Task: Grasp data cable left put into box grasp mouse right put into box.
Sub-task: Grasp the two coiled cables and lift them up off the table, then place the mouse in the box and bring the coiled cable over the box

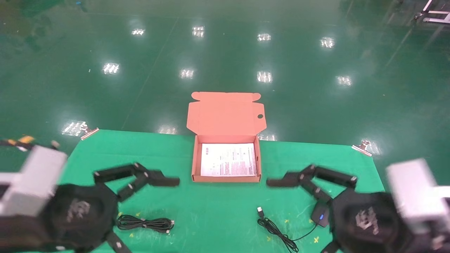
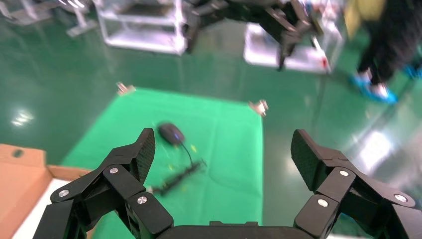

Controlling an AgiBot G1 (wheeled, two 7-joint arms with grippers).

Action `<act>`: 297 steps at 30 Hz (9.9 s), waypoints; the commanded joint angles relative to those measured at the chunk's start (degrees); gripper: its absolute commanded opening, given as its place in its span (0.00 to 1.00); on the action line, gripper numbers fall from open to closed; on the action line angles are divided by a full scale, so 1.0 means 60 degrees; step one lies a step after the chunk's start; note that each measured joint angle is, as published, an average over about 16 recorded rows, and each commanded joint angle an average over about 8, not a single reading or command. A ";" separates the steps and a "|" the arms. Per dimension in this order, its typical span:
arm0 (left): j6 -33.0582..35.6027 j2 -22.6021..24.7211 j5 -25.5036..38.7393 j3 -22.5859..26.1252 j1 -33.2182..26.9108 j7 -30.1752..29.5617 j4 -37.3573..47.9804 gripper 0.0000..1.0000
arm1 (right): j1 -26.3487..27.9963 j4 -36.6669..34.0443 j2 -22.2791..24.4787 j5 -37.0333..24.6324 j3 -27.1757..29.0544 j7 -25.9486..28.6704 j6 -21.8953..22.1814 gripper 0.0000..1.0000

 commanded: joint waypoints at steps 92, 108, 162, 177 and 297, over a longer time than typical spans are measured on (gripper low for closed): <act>-0.3965 0.4624 0.9789 0.4760 -0.2334 0.0146 0.6784 0.00 | 0.1916 -0.5032 -0.4350 -0.8206 -0.6219 0.0876 0.3896 0.00; -0.3932 0.4593 0.9804 0.4769 -0.2311 0.0105 0.6677 0.00 | 0.1917 -0.4913 -0.4288 -0.8189 -0.6214 0.0901 0.3854 0.00; -0.6397 0.3983 1.2677 0.4225 -0.3538 -0.1477 0.1483 0.00 | 0.5161 -0.1781 -0.3269 -0.8513 -0.4332 0.2379 0.5600 0.00; -0.7306 0.4875 1.4099 0.4059 -0.4237 -0.2036 0.2019 0.00 | 0.6556 -0.5190 -0.5590 -0.7255 -0.3966 -0.0502 0.5995 0.00; -0.9298 0.5653 1.5009 0.4775 -0.1960 -0.2712 0.2363 0.00 | 0.4231 -0.5664 -0.4241 -0.5052 -0.7158 0.0864 0.8378 1.00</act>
